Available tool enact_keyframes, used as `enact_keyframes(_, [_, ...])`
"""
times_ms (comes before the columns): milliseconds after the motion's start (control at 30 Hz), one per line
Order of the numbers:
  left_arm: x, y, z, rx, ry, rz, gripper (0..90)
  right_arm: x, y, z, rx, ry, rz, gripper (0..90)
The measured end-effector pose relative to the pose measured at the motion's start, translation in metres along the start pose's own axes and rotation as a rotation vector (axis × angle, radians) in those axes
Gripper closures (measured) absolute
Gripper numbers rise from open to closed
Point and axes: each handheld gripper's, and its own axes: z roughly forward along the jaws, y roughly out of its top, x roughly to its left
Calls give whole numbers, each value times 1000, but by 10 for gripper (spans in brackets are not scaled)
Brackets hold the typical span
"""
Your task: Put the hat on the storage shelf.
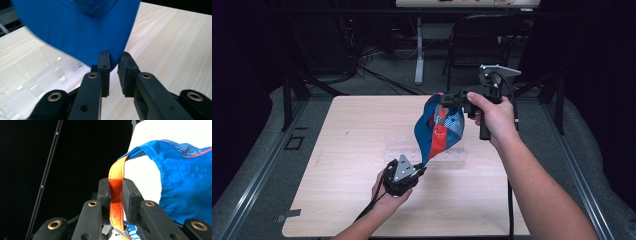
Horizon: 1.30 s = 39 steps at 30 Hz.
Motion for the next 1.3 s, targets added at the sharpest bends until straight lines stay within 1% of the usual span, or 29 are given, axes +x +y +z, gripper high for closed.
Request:
enact_keyframes(133, [4, -1, -3, 1, 16, -4, 849, 2, 0, 0, -1, -3, -2, 782])
enact_keyframes(300, [9, -1, -2, -7, 38, -16, 861, 3, 1, 3, 1, -14, -4, 783])
enact_keyframes(367, [10, -1, -2, -6, 40, -20, 862, 2, 1, 4, 3, -11, -11, 782])
enact_keyframes(467, [14, -1, 1, -7, 32, -43, 861, 1, 2, 6, 1, -12, -5, 782])
enact_keyframes(567, [18, -2, 5, -7, 42, -60, 859, -2, 3, 7, 4, -9, -1, 782])
enact_keyframes(800, [24, -4, 12, -3, 33, -95, 854, -10, 3, 14, 15, -23, 8, 782])
enact_keyframes(933, [25, -6, 15, 4, 40, -97, 854, -14, 4, 15, 19, -24, 15, 782])
enact_keyframes(1100, [28, -10, 20, 16, 41, -115, 851, -19, 3, 19, 27, -29, 22, 782])
enact_keyframes(1300, [28, -14, 23, 29, 47, -118, 849, -24, 2, 23, 37, -36, 30, 782])
